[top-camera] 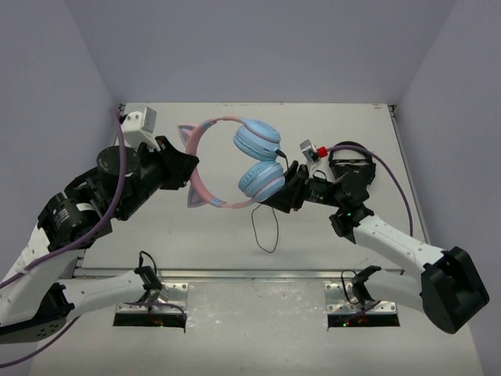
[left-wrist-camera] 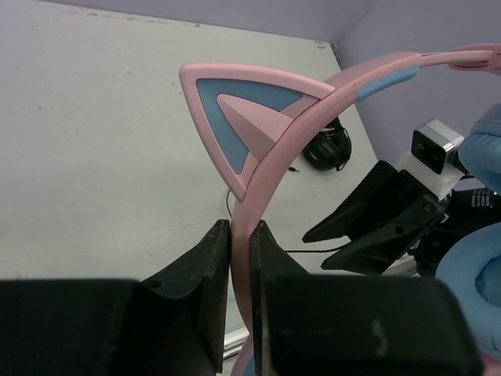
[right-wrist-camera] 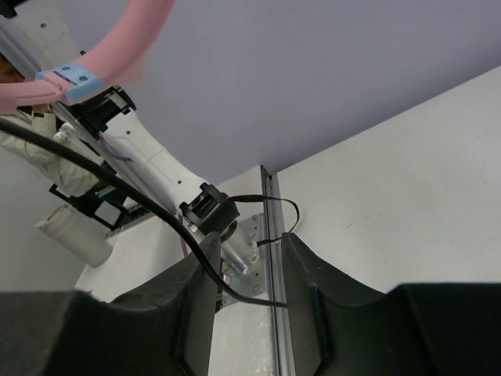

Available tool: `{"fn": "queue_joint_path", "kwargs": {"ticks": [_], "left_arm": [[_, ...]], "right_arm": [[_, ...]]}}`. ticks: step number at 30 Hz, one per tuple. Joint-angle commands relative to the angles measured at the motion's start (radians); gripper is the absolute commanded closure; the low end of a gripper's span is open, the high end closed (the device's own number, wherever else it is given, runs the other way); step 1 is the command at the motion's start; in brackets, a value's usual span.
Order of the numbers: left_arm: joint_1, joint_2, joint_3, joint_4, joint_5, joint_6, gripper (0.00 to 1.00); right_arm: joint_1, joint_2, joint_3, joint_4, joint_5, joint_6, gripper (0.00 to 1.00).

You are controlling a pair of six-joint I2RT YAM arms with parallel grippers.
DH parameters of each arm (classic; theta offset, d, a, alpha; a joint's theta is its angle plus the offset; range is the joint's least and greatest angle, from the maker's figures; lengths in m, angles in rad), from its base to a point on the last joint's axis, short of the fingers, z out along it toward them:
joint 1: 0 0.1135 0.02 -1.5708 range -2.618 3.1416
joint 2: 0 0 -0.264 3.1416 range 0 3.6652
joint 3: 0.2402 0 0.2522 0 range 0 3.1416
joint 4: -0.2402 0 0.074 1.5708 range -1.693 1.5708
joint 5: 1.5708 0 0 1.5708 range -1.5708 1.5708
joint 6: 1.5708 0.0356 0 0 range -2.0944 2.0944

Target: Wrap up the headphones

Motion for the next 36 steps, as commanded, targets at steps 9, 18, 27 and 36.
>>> {"fn": "queue_joint_path", "kwargs": {"ticks": [9,18,27,36], "left_arm": [[-0.008,-0.116,-0.056,0.219,-0.062,-0.14,1.0],[-0.008,-0.137,-0.051,0.198,-0.221,-0.203,1.0],[-0.008,-0.094,-0.054,0.15,-0.53,-0.27,1.0],[-0.008,-0.055,-0.12,0.156,-0.615,-0.393,1.0]], "right_arm": [[0.14,0.16,-0.073,0.297,0.1,0.078,0.46],[0.24,0.335,0.01,0.342,0.191,0.055,0.51],[0.253,0.251,-0.056,0.167,0.409,-0.052,0.8],[0.39,0.129,0.023,-0.218,0.642,-0.281,0.66]]}}
